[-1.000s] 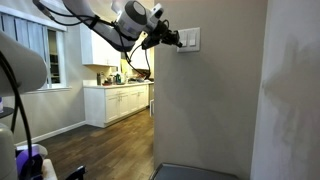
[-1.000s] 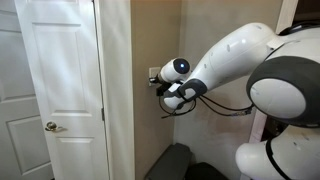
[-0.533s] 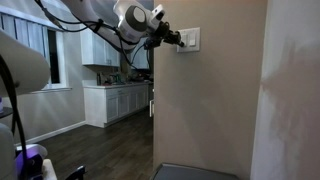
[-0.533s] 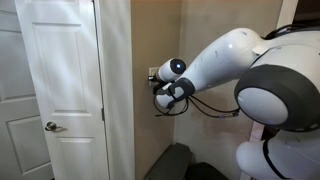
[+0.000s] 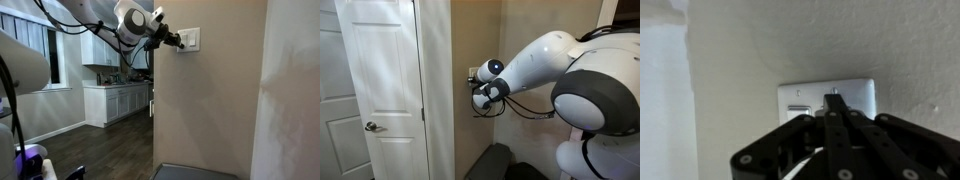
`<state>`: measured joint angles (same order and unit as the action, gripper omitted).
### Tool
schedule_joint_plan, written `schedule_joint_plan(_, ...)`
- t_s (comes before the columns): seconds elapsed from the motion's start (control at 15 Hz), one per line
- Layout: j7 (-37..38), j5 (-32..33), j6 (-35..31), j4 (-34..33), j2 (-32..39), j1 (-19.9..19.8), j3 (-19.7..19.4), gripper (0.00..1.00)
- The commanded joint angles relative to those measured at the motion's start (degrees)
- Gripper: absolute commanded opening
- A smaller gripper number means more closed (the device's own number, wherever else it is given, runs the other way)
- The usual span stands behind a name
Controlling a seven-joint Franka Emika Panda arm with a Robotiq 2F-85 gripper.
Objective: Flip the left light switch on the wall
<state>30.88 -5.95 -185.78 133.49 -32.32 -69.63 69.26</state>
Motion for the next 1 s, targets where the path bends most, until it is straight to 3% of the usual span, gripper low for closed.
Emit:
schedule_joint_plan(0.0, -3.9, -1.2, 7.5, 0.2, 0.1, 2.3, -1.6, 0.0)
schedule_joint_plan(0.27, -4.0, 0.7, 15.0, 0.8, 0.8, 5.3, -4.5, 0.0)
schedule_joint_plan(0.6, -2.6, 2.1, 19.4, 0.7, 1.6, 8.4, -7.4, 0.0)
schedule_joint_plan(0.67, -2.6, 2.1, 19.7, 0.9, 2.1, 9.4, -8.1, 0.26)
schedule_joint_plan(0.73, -0.7, 2.5, 18.8, 0.4, 0.9, 7.7, -6.7, 0.28)
schedule_joint_plan(0.8, -0.6, 2.6, 18.9, 0.3, 1.0, 8.0, -6.9, 0.07)
schedule_joint_plan(0.93, -0.6, 2.6, 18.9, 0.3, 1.0, 8.0, -6.9, 0.21)
